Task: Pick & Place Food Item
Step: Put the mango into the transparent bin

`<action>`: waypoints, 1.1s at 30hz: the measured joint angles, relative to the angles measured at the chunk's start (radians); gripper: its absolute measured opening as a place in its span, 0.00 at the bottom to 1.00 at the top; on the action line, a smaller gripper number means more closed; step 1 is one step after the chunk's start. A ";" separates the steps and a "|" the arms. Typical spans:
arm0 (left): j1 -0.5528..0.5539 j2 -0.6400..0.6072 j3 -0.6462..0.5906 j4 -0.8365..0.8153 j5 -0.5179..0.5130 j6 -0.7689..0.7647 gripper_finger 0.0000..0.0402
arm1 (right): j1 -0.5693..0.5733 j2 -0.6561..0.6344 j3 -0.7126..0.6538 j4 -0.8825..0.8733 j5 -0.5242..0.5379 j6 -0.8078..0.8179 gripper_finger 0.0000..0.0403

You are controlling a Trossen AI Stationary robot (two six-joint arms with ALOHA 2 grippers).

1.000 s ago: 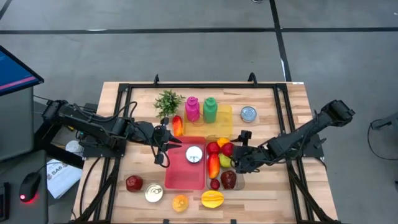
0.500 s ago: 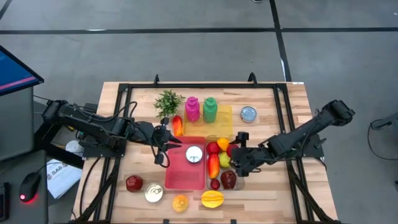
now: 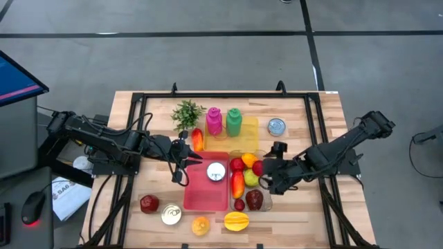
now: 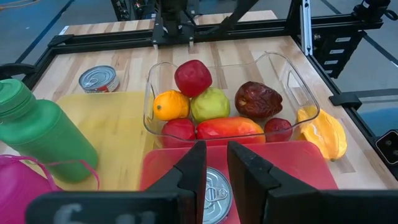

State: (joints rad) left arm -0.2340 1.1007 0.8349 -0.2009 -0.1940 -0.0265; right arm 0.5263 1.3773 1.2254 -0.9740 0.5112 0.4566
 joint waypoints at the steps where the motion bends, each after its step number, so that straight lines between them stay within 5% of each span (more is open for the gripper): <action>1: 0.000 0.000 0.000 0.000 0.000 0.000 0.13 | 0.000 0.000 0.012 -0.025 0.017 0.011 0.94; 22: 0.000 0.000 0.000 0.000 0.000 -0.040 0.13 | -0.153 0.000 0.042 -0.369 0.167 0.068 0.78; 33: 0.000 0.000 0.000 0.000 0.001 -0.125 0.13 | -0.251 0.006 0.042 -0.236 0.162 0.068 0.77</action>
State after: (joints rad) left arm -0.2344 1.1007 0.8349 -0.2013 -0.1930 -0.1516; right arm 0.2750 1.3830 1.2678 -1.2103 0.6735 0.5243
